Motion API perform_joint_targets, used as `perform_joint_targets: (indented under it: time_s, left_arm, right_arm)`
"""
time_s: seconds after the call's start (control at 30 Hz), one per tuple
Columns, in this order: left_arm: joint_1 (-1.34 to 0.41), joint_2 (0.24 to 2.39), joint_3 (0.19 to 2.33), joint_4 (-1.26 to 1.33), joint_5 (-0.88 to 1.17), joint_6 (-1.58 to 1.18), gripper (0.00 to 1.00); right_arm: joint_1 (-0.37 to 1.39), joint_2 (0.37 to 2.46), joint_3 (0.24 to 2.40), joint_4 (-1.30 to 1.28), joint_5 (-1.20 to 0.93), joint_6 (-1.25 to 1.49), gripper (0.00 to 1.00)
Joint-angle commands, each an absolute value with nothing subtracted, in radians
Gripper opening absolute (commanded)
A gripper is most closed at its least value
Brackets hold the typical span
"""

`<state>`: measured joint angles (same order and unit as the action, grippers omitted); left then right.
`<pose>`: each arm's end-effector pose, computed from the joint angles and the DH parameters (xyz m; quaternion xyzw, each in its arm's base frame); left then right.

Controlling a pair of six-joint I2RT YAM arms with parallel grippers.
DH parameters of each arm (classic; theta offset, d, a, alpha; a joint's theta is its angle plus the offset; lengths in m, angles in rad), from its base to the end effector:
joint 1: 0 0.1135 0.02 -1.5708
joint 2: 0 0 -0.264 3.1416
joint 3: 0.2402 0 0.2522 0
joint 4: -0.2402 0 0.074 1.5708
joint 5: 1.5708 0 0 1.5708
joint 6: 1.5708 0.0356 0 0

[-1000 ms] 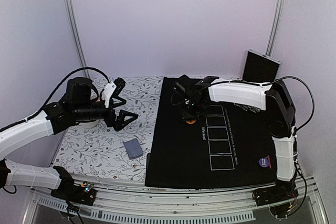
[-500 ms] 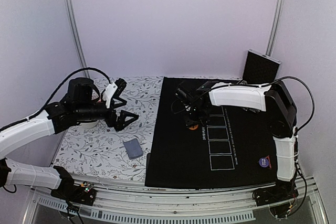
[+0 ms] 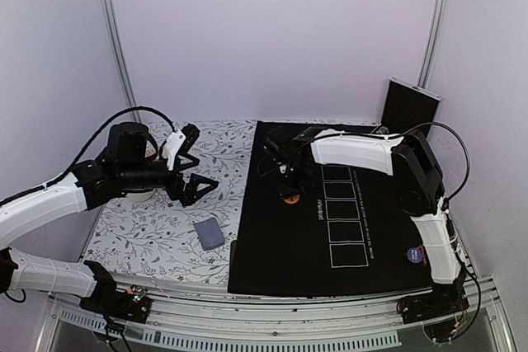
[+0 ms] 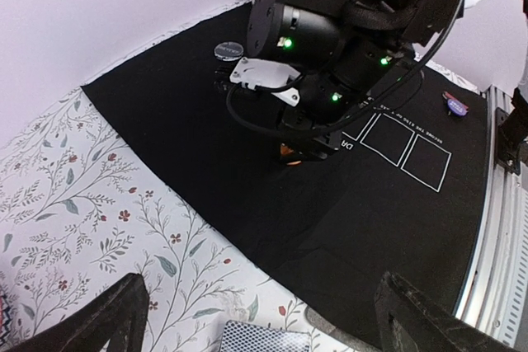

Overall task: Distribute texas hold em gaming equipment
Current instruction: Place the big blind button in the big blind area.

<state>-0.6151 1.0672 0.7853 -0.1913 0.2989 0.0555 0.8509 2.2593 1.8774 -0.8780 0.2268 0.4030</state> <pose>0.1906 -0.1475 0.2850 0.3510 0.7711 -0.2645 0.4607 0.3163 0.3486 0.1783 -0.2009 0.9610 -0.0003 0.1902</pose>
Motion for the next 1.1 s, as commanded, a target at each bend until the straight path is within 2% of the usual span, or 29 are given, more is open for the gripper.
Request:
perform_joint_targets:
  time_s: [0.0,0.23,0.33,0.5,0.63,0.67,0.9,1.07]
  left_arm:
    - [-0.633,1.065,0.777,-0.176,0.288,0.055,0.98]
    - [-0.634,1.063,0.778,-0.178,0.284,0.056,0.98]
    - [-0.634,1.062,0.778,-0.179,0.284,0.057,0.98]
    - [-0.634,1.062,0.778,-0.180,0.278,0.060,0.98]
    - [-0.633,1.060,0.778,-0.181,0.277,0.061,0.98]
    - [-0.634,1.060,0.778,-0.181,0.276,0.061,0.98]
    - [-0.634,1.058,0.778,-0.182,0.274,0.062,0.98]
    - [-0.634,1.057,0.778,-0.182,0.273,0.063,0.98]
  right_arm:
    - [0.857,2.330,1.963,-0.949,0.214,0.422,0.38]
    - [0.857,2.413,2.009,-1.007,0.210,0.435,0.38]
    - [0.856,2.420,2.012,-1.009,0.198,0.434,0.41]
    - [0.858,2.439,2.030,-1.037,0.172,0.418,0.67]
    - [0.862,2.426,2.040,-1.042,0.156,0.418,0.97]
    - [0.864,2.414,2.042,-1.036,0.147,0.415,0.99]
    - [0.868,2.239,2.029,-1.021,0.140,0.417,0.99]
    - [0.865,2.053,1.865,-1.105,0.213,0.487,0.99]
